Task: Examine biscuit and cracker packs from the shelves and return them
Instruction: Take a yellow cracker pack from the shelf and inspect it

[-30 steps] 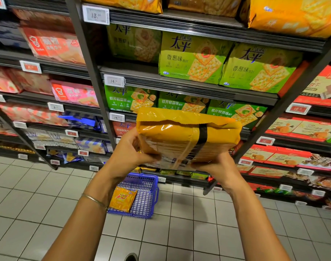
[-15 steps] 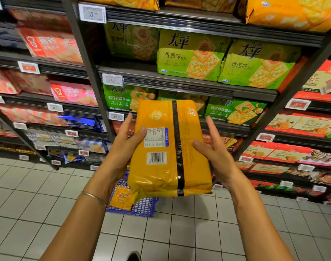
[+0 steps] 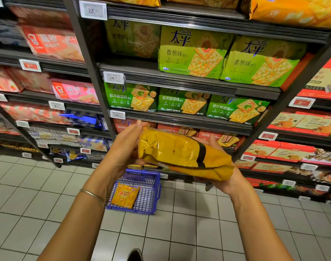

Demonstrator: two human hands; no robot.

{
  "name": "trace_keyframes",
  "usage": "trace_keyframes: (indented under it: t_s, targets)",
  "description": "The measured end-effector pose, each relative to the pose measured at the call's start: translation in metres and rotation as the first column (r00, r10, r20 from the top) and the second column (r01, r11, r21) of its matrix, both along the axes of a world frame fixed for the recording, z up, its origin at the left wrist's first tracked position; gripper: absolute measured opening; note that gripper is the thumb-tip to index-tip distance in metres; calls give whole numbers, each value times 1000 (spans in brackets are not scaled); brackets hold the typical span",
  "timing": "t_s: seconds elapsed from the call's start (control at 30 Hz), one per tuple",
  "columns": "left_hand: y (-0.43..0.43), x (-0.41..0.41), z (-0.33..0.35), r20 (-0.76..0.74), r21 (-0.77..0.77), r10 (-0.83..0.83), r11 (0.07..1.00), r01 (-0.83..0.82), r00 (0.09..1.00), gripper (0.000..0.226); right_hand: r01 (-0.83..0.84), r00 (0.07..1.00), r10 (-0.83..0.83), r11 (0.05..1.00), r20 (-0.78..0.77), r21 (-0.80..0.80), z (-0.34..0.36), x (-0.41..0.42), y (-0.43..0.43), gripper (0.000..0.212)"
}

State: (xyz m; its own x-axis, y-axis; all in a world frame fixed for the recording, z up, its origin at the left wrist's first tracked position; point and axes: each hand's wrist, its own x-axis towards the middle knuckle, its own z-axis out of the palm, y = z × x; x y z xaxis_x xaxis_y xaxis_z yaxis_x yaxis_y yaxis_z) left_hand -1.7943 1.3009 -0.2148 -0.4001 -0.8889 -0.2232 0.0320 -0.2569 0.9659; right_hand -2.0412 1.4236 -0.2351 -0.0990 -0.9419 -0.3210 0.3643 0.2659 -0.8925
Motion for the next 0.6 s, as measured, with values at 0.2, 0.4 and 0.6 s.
trace_keyframes:
  t_s: [0.2,0.4,0.6]
  targets:
    - [0,-3,-9,-25,69,0,998,2,1000,50,18,999,-17,999,-35,43,4,-2,3,55]
    - [3,-8,-10,-190,168,36,986,-3,981,22,14,998,-16,999,-68,-29,15,-1,3,56]
    - [8,-7,-14,-262,395,18,914,90,965,48,-39,977,29,998,-212,-46,17,-4,-3,58]
